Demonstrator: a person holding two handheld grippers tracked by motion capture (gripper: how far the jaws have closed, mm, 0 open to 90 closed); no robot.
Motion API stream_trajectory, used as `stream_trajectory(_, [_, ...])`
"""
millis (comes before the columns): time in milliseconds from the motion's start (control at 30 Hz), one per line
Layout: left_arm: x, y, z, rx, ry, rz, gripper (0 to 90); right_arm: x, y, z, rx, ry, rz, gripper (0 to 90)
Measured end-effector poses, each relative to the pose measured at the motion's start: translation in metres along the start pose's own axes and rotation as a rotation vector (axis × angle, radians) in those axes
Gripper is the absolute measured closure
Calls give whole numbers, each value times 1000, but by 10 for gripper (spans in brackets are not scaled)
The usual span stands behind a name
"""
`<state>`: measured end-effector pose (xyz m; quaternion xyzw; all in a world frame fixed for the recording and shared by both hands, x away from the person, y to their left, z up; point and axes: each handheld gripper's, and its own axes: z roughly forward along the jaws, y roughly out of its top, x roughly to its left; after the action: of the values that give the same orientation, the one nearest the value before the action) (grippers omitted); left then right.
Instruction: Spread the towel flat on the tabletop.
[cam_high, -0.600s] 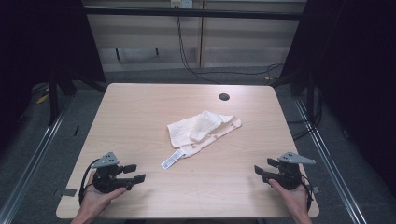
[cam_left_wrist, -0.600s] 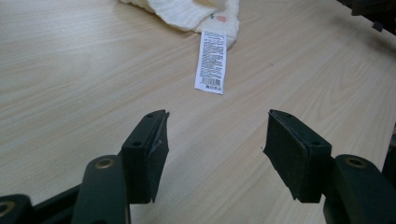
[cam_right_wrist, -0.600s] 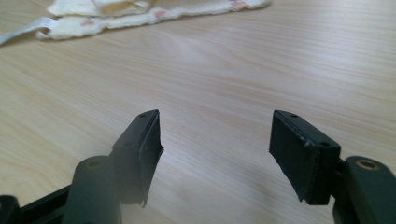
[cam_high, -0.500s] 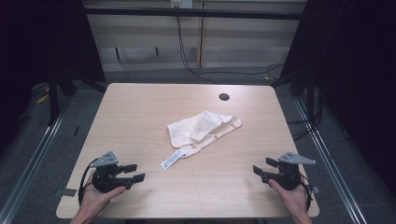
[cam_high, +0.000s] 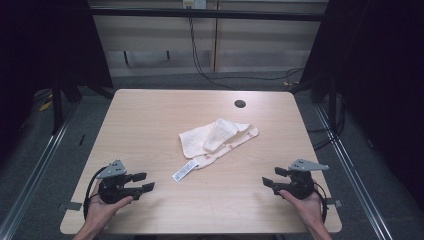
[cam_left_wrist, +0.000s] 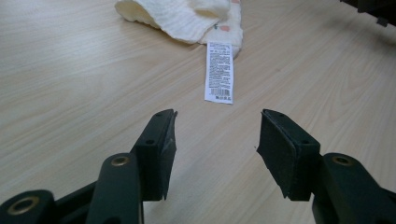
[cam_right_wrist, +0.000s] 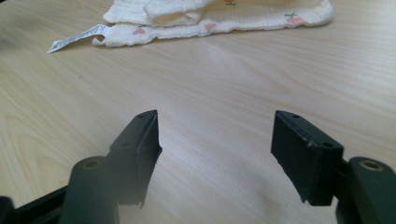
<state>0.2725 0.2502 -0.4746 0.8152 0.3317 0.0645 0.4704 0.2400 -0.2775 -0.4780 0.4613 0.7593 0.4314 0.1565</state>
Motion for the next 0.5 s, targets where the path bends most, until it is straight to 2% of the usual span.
stream_trajectory(33, [0,0,0,-1,-5,6,449,2,2,2,9,9,-12,294])
stream_trajectory(67, [-2,0,0,-11,-3,9,458,6,6,5,0,-3,-28,274])
stream_trajectory(167, [-3,0,0,-20,-6,12,457,10,9,7,-22,-3,-40,290])
stream_trajectory(267, [-2,0,2,-35,4,24,444,11,14,12,-20,44,-30,272])
stream_trajectory(333, [-1,0,4,-43,16,30,446,11,19,17,-7,55,-36,273])
stream_trajectory(400, [-2,1,4,-28,7,23,439,12,24,22,-6,51,-42,290])
stream_trajectory(433, [-2,1,4,-5,8,7,439,12,27,23,5,52,-37,302])
stream_trajectory(467, [-1,0,5,34,-6,-15,380,11,35,28,18,57,-41,298])
stream_trajectory(500, [-1,0,5,34,-6,-15,373,11,35,28,18,57,-41,298])
